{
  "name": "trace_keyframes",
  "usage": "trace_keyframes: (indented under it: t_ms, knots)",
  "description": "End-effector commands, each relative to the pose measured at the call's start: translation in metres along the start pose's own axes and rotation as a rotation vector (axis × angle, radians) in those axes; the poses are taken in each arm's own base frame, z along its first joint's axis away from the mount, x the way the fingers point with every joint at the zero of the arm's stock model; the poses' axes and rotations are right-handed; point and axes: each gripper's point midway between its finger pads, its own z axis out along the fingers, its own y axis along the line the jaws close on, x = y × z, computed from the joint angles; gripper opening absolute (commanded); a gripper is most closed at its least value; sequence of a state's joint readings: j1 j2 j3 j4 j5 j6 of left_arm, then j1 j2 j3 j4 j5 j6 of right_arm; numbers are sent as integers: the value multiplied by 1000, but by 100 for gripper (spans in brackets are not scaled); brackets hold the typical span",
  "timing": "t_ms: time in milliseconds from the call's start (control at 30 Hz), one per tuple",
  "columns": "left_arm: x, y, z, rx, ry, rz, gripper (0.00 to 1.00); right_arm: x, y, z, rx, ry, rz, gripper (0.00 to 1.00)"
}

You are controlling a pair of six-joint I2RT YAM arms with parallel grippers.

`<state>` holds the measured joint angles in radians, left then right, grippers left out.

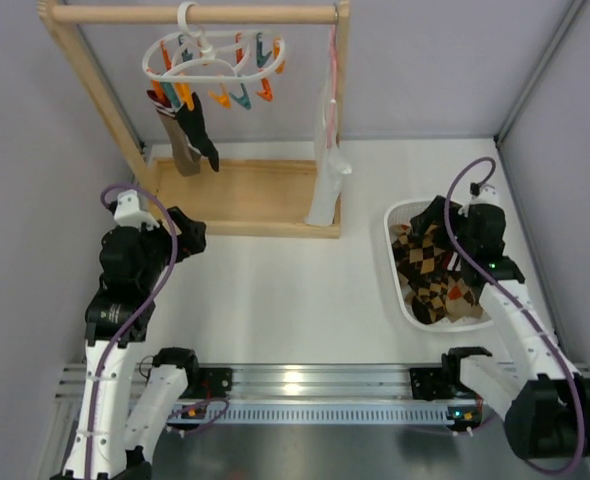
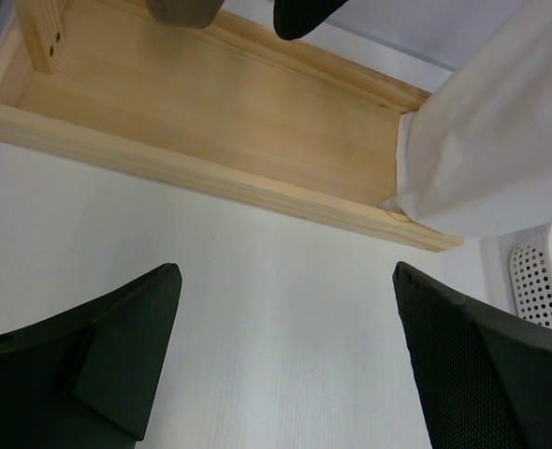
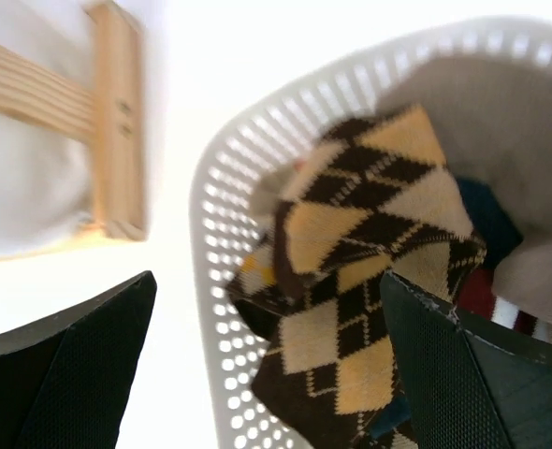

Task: Remove the socks clipped to the hanger

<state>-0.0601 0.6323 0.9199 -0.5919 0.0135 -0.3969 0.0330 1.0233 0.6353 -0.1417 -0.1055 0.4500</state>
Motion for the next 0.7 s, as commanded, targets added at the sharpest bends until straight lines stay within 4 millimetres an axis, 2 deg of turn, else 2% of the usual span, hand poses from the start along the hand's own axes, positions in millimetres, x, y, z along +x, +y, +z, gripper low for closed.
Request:
trace_keyframes:
  t_ms: [0,67,167,233,267,333,367,400,433,467,533,567,633,667]
  knots:
    - [-3,6,2,-31,-25,8,98,-53,27,-39,-67,-163,-2,99]
    - [-4,5,0,-28,-29,5,98,-59,35,-49,-101,-179,-14,99]
    - [-11,3,-4,-20,-52,2,98,-55,53,-62,-201,-175,-12,99]
    - [-18,0,-9,-14,-76,-6,98,-61,87,-80,-398,-216,11,100]
    - [-22,-1,-15,-9,-97,-7,98,-47,90,-78,-447,-192,42,99]
    - [-29,-3,-22,-6,-130,-18,98,-48,115,-99,-649,-269,98,99]
    - [-35,-3,-28,-10,-158,-29,98,-55,135,-123,-783,-328,100,100]
    - [-37,-2,-30,-15,-169,-33,98,-44,134,-122,-791,-306,100,100]
    - [-39,-2,-31,-17,-175,-37,98,-47,140,-130,-832,-337,102,99]
    - [-40,-2,-29,-20,-170,-38,98,-40,147,-136,-871,-330,88,99]
    - [-43,-12,-30,22,-158,-33,98,-40,160,-153,-932,-379,36,99]
    - [-44,-15,-30,36,-157,-35,98,-29,178,-166,-1006,-357,8,99]
    - [-48,-20,-34,53,-165,-61,98,-29,198,-180,-1042,-393,-75,99]
    - [-50,-21,-37,61,-172,-68,98,-5,215,-186,-1085,-298,-106,99]
